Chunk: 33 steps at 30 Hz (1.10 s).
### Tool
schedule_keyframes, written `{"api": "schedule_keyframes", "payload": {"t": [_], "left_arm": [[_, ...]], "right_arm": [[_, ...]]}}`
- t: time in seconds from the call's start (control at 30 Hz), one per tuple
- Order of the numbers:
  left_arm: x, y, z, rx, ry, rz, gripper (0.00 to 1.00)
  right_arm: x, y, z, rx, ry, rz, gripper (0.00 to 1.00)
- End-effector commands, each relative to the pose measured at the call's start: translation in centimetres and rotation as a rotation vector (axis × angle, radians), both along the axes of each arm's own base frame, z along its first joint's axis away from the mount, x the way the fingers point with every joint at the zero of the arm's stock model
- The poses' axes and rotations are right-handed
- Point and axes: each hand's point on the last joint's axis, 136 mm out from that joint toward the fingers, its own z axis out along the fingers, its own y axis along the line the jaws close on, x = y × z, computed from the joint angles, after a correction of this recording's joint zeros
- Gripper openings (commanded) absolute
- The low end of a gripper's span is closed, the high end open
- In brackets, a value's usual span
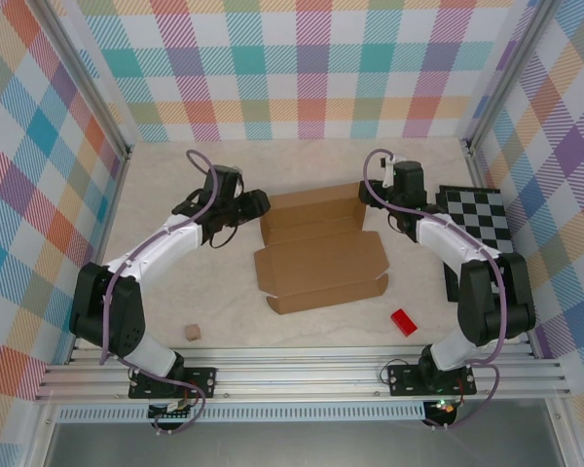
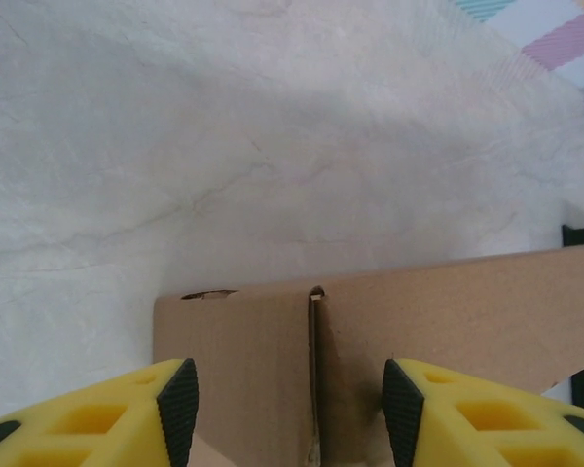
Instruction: Fold the paper box
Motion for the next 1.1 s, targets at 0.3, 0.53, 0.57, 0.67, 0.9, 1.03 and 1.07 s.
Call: {"api": "schedule_keyframes", "payload": {"t": [0.3, 0.53, 0.57, 0.67, 0.9, 1.03, 1.07], "left_arm": [[-0.6, -2.4, -0.4, -0.128, 0.033, 0.041, 0.24], [-1.1, -3.6, -1.6, -0.145, 0.050, 0.065, 0.04], [-1.1, -3.4, -2.0, -0.136, 0.052, 0.071, 0.02], [-1.2, -2.8, -3.1, -0.099, 0.057, 0.081, 0.00], [-0.9, -2.5, -3.7, -0.072, 0.070, 0.080, 0.10], [-0.5, -2.1, -3.7, -0.041, 0.080, 0.066, 0.27], [-0.5, -2.0, -3.6, -0.042, 0.080, 0.063, 0.33]], "right_arm": [[-4.0, 2.3, -5.2, -0.030, 0.217, 0.080, 0.58], [-5.4, 4.7, -5.0, -0.011, 0.234, 0.121, 0.54], [-5.5, 4.8, -5.1, -0.003, 0.237, 0.123, 0.52], [-6.0, 5.1, -5.5, 0.015, 0.249, 0.136, 0.49], [-6.5, 5.6, -5.1, 0.055, 0.312, 0.151, 0.49], [-6.6, 5.2, -5.5, 0.074, 0.391, 0.111, 0.48], [-6.6, 5.1, -5.5, 0.078, 0.397, 0.102, 0.48]]}}
